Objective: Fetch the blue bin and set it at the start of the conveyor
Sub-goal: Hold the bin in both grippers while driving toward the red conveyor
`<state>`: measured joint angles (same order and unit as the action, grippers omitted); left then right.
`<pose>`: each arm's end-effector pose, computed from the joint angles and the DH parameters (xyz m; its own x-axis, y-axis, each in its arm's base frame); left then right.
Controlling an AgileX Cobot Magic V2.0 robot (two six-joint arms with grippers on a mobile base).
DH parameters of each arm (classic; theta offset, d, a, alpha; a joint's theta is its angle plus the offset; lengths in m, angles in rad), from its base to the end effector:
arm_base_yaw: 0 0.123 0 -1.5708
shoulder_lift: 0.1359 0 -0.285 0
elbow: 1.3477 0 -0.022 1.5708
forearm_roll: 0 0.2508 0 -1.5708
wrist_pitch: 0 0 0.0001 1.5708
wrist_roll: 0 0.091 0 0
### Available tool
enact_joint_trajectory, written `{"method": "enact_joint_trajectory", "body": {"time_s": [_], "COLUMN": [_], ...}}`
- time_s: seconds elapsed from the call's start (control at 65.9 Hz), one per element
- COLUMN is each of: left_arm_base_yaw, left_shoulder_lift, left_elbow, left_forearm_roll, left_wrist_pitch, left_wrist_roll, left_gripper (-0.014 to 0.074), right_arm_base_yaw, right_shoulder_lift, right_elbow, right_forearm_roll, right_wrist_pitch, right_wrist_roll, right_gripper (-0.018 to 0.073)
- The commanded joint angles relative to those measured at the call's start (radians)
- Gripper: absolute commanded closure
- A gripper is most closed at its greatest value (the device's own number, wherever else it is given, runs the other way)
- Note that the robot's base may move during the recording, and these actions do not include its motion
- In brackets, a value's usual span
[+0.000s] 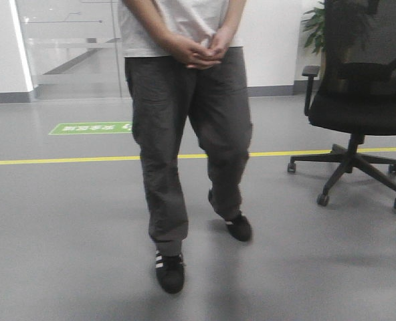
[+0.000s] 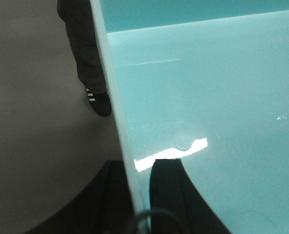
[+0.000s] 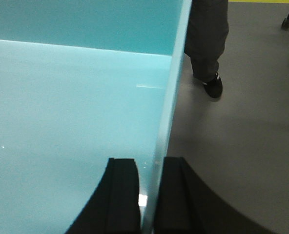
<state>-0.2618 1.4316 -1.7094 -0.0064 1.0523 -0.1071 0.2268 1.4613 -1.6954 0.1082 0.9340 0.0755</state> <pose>0.2856 -0.0770 0.4603 -0.6380 0.0570 -0.7679 0.1939 0.9770 -0.0886 0.3030 0.0780 0.4560 -0.5936 0.0057 -0.8047 -0.2126 0.9633 0.1636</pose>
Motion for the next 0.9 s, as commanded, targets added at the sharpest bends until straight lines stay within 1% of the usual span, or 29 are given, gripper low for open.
{"method": "enact_joint_trajectory", "body": {"time_s": [0.0,0.88], "left_arm_base_yaw": [0.0,0.0], "left_shoulder_lift": [-0.016,-0.016], "left_elbow": [-0.007,-0.007], "left_forearm_roll": [0.023,0.038], "left_wrist_pitch": [-0.032,-0.032], "left_wrist_roll": [0.018,0.018], "left_gripper": [0.0708,0.0708], "right_arm_base_yaw": [-0.009,-0.009], "right_shoulder_lift": [-0.016,-0.016], "right_elbow": [-0.008,-0.008], "right_forearm_roll": [-0.032,-0.032], "right_wrist_pitch": [-0.029,-0.029], "right_wrist_roll": [-0.021,-0.021], "right_gripper": [0.0711,0.0711]}}
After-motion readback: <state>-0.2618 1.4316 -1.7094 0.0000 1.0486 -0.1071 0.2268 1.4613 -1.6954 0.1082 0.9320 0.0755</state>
